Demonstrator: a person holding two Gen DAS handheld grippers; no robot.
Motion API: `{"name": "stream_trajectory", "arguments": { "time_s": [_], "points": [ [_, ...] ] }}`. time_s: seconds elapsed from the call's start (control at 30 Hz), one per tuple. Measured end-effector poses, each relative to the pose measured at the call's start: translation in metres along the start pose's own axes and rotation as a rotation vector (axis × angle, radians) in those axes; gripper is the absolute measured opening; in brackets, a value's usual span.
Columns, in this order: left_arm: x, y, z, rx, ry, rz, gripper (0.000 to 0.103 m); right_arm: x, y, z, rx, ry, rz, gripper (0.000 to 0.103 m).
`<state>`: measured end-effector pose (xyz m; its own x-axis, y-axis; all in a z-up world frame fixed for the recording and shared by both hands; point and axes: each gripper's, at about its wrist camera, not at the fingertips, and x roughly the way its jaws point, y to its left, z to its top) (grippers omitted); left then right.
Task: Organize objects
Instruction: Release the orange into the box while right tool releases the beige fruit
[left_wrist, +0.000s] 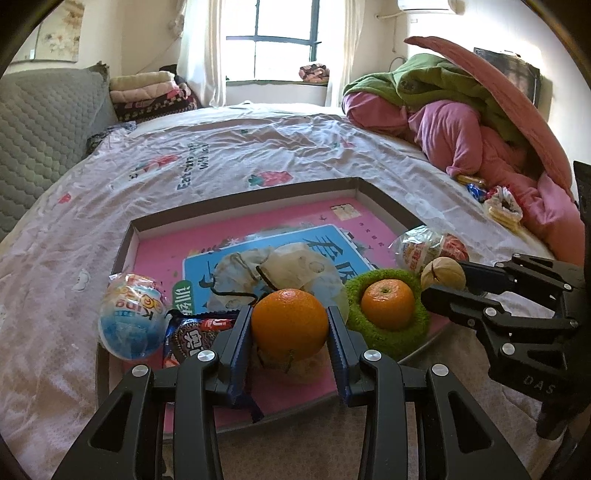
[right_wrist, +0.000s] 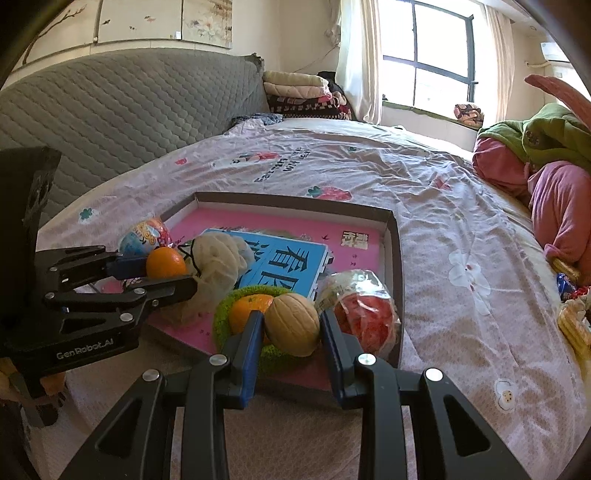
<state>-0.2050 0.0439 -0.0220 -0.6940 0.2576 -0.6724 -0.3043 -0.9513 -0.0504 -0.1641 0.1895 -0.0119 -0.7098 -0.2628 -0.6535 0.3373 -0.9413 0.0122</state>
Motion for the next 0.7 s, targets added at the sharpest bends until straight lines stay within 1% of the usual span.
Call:
{"name": "stream_trajectory", "arguments": {
  "time_s": [0.4, 0.7],
  "points": [
    [0.013, -0.001, 0.001, -0.003, 0.014, -0.015, 0.039, 0.009, 0.004, -0.007, -0.017, 0.03, -0.012, 0.032],
    [0.016, -0.005, -0.001, -0.01, 0.034, -0.043, 0.04, 0.009, -0.001, -0.006, 0.017, 0.037, 0.003, 0.032]
  ]
}}
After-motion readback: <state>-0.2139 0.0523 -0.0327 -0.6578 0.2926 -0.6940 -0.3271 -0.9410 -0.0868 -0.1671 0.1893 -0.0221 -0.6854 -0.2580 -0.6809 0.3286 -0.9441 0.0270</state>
